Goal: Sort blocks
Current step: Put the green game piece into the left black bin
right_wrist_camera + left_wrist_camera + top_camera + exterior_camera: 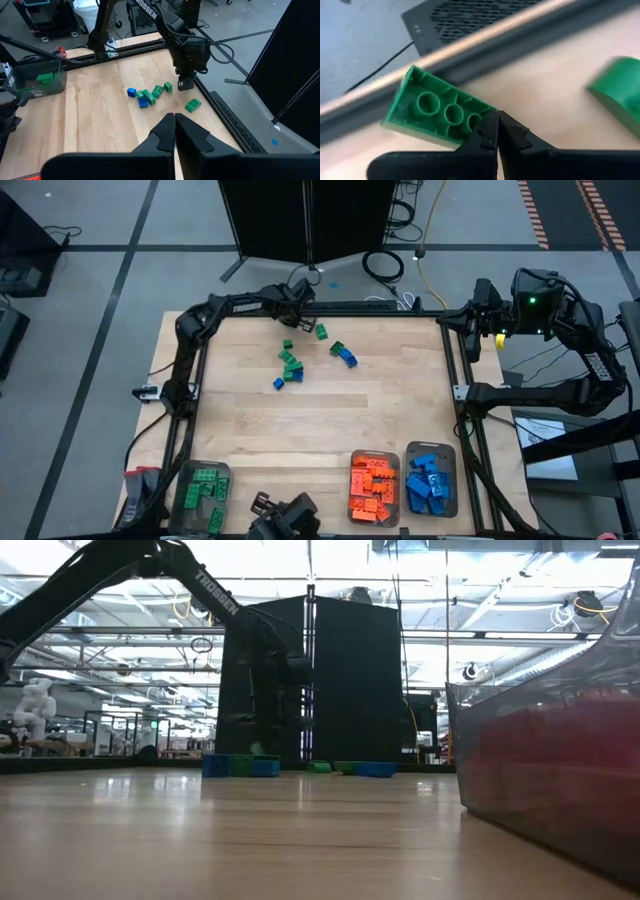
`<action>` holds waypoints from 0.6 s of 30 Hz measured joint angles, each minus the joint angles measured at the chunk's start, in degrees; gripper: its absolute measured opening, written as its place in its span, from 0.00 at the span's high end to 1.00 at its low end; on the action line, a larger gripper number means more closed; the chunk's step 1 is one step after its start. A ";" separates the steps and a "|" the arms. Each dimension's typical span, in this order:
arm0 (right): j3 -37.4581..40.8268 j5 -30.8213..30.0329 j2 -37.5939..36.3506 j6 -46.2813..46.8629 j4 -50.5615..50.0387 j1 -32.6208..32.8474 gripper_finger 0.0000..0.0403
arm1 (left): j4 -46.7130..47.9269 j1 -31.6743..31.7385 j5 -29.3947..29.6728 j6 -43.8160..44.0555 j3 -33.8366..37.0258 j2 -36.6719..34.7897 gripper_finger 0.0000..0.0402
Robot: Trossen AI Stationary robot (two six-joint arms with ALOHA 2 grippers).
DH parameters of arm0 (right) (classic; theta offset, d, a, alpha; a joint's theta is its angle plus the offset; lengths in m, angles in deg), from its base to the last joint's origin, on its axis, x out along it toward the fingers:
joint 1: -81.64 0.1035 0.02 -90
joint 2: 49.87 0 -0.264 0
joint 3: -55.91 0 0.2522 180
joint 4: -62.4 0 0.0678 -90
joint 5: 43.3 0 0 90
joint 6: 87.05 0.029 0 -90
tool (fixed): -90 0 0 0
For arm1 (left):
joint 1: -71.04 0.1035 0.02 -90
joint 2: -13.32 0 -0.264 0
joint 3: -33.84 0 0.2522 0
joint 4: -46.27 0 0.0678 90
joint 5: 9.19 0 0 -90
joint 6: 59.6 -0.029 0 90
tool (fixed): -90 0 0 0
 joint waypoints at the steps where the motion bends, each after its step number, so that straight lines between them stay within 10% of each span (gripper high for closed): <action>1: 0.00 0.00 -0.01 -0.02 0.00 -0.02 0.98 | 0.00 -0.61 -0.10 0.35 0.00 0.00 1.00; 18: 0.00 0.00 0.00 -4.32 -1.38 0.00 0.98 | 0.73 -13.98 -4.48 5.94 -1.56 0.00 1.00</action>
